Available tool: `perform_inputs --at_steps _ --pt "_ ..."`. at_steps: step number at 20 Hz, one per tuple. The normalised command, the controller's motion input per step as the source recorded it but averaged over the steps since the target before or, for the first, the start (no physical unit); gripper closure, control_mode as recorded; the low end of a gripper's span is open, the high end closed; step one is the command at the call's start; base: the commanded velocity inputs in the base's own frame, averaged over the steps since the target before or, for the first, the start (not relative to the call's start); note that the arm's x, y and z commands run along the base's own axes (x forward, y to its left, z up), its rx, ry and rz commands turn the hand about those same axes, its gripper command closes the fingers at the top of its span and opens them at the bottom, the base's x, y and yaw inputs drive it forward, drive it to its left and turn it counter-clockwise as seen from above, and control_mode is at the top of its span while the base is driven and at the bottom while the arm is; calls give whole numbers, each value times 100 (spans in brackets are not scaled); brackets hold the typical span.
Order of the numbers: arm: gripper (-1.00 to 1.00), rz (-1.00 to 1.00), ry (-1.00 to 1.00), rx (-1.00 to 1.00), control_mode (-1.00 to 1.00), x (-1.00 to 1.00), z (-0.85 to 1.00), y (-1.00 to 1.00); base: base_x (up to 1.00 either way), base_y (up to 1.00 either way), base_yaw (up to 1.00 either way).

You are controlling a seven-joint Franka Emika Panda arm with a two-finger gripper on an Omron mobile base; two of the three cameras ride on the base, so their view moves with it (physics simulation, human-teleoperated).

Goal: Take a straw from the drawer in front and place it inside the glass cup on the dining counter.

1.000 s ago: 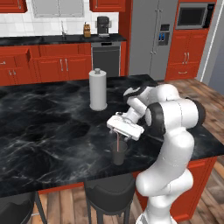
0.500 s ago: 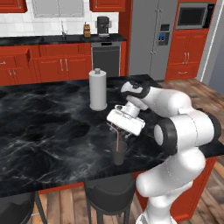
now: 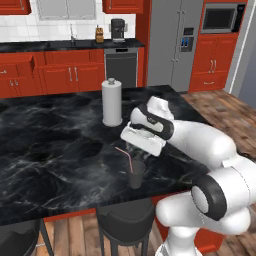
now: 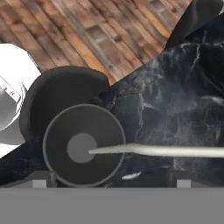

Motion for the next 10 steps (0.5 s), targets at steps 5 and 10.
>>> perform_inputs --at_steps 5,10 --pt "-100 -9 -53 -29 -100 -18 12 0 0 0 0" --pt "-100 -9 -46 -21 -100 -24 59 0 0 0 0"
